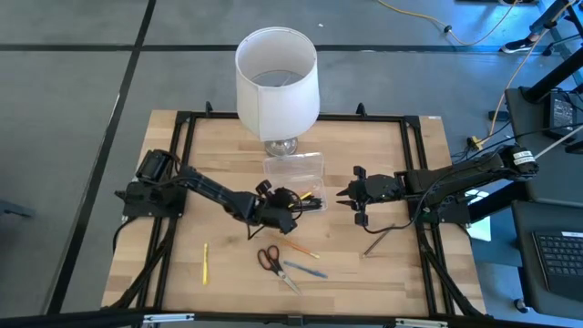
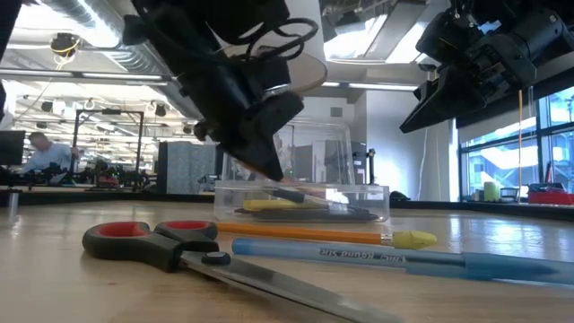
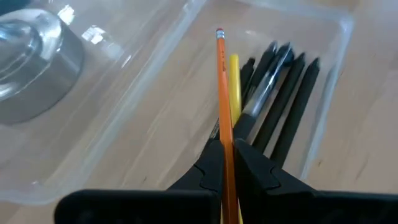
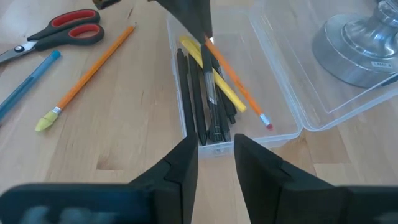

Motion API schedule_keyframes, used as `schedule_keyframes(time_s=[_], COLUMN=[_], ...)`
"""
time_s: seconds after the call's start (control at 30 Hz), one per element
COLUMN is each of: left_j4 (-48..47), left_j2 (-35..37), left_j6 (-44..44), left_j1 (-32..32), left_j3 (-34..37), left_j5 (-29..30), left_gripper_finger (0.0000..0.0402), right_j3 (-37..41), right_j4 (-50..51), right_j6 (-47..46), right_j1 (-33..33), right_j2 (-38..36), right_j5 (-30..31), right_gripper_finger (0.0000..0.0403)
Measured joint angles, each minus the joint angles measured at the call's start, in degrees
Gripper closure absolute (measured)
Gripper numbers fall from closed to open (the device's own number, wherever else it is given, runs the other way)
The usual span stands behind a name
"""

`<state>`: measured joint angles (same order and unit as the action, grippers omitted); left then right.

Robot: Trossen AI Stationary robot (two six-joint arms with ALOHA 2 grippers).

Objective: Pick & place school supplies into a supply box
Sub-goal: Put the orange pencil into the transparent supply box

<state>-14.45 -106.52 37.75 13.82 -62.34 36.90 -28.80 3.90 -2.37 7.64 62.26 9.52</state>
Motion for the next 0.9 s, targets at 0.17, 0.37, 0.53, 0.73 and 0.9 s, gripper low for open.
schedule_keyframes(time_s=[0.17,0.37,0.53,0.73,0.9], left_j4=[-0.2,-0.1,0.1,0.1,0.1], left_j2=[0.0,0.0,0.0,0.0,0.2], left_j6=[-1.0,0.0,0.6,0.5,-0.3], left_j1=[-0.5,-0.9,-0.9,-0.9,-0.9], left_j3=[0.0,0.6,1.4,1.5,1.5], left_j5=[0.2,-2.0,-2.4,-1.9,-1.0], left_gripper_finger=[0.0384,0.0361,0.0342,0.0320,0.0306], right_j3=[0.0,0.0,0.0,0.0,0.0], right_j4=[0.0,0.0,0.0,0.0,0.0], right_j6=[0.0,0.0,0.0,0.0,-0.1], right_j1=[0.0,0.0,0.0,0.0,0.0], right_j2=[0.0,0.0,0.0,0.0,0.0], right_j5=[0.0,0.0,0.0,0.0,0.0], right_gripper_finger=[0.0295,0.0295,0.0295,0.0295,0.0295])
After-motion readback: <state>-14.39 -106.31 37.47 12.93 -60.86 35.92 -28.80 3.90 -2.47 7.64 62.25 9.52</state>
